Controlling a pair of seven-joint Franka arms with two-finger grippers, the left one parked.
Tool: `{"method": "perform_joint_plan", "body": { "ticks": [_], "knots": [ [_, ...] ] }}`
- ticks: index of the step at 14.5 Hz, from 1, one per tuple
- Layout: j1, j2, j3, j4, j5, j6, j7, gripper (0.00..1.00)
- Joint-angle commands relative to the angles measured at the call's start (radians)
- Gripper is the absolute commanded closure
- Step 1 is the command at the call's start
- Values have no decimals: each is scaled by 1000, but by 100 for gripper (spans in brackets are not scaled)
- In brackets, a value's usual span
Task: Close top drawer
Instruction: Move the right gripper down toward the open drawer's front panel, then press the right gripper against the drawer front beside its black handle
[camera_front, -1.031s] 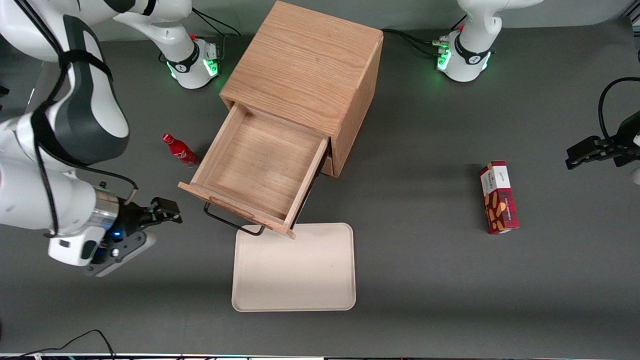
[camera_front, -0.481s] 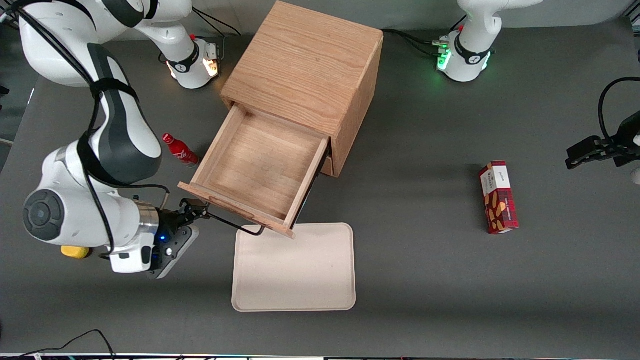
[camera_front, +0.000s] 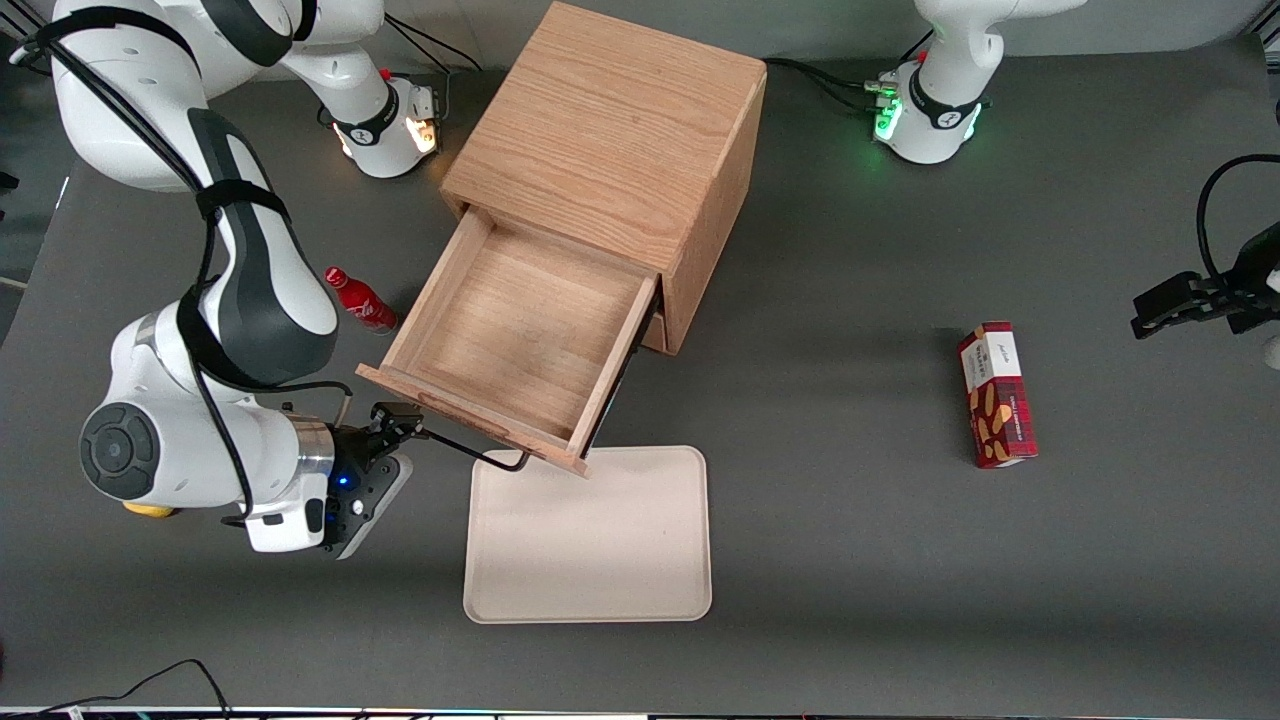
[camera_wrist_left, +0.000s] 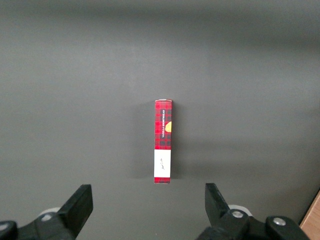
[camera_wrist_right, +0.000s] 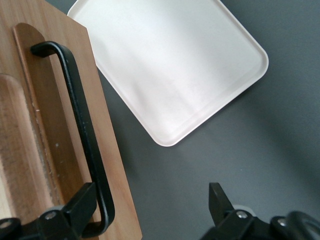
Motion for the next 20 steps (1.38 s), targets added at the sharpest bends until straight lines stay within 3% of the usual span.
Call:
{"method": "perform_joint_plan", "body": {
  "ticks": [1, 20],
  "knots": [
    [5, 30, 13, 43, -8, -11, -18, 0],
    [41, 62, 14, 4, 1, 37, -7, 0]
  ]
}}
